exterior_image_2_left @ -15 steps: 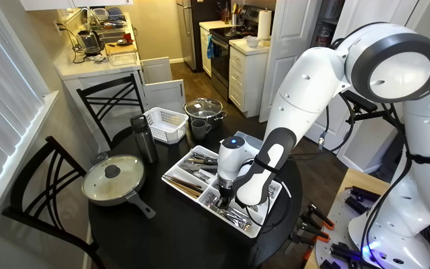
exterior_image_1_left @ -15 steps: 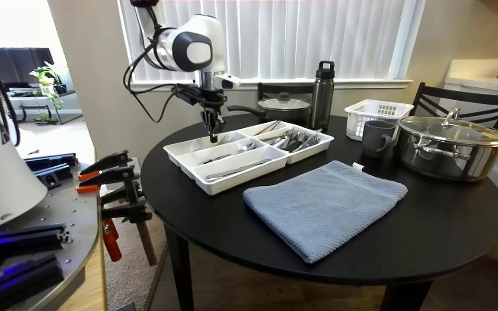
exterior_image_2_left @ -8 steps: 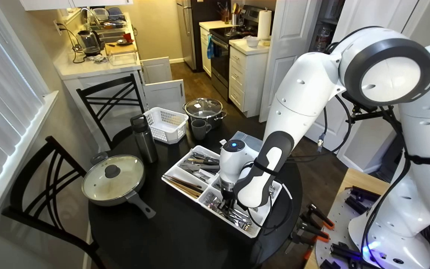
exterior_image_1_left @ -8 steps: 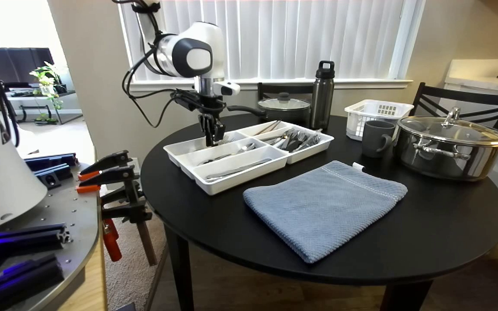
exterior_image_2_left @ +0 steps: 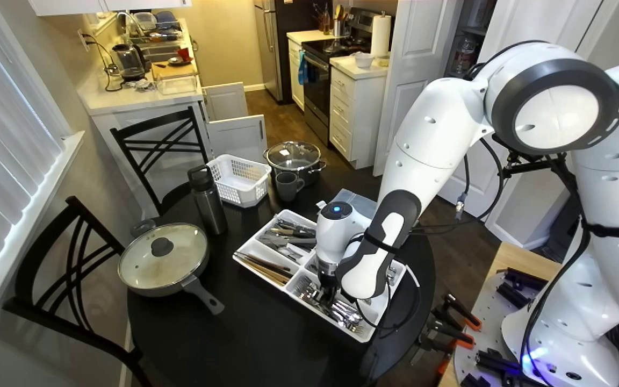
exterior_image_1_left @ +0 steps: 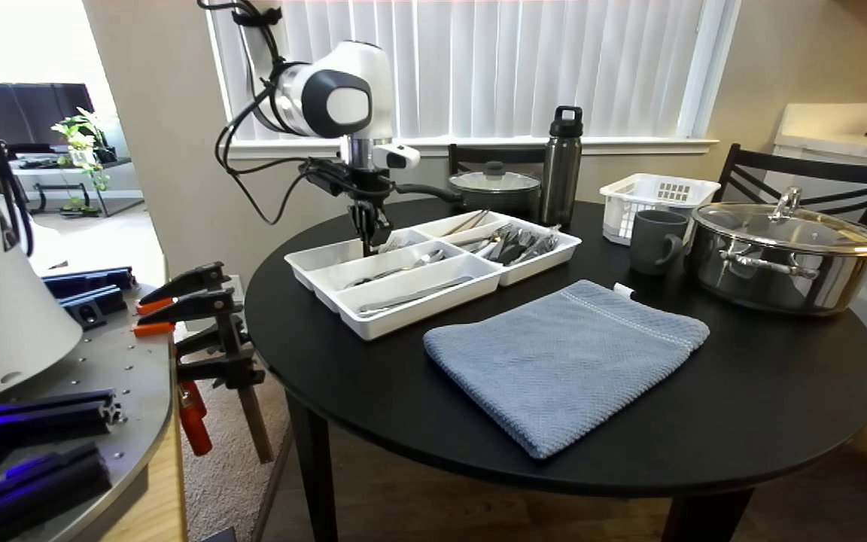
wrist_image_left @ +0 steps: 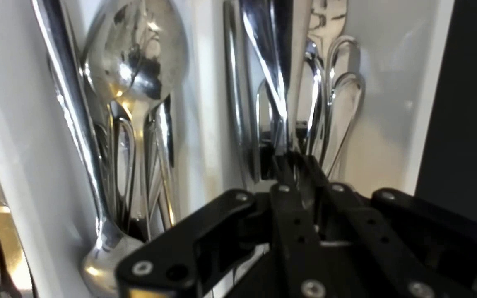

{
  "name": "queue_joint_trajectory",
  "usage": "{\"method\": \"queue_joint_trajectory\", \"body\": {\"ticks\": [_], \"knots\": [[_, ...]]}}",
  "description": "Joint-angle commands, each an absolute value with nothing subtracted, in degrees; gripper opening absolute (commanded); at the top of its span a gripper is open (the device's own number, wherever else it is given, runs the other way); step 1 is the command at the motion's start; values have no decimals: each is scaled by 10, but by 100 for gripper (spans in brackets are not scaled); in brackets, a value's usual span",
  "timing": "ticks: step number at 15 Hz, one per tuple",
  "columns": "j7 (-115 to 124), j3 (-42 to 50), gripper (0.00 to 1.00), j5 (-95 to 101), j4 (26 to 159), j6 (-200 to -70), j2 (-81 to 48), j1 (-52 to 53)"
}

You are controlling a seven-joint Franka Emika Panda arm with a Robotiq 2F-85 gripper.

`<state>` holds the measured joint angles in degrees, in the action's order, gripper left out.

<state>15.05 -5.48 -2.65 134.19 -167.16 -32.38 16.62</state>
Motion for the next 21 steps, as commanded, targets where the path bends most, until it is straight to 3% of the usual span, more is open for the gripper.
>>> {"method": "queue_joint_trajectory", "body": {"ticks": [1,21], "knots": [[134,-60,0,-32,1344,-1685,-335,157],[134,-83,1,-44,1368,-1648,-258,142]]}}
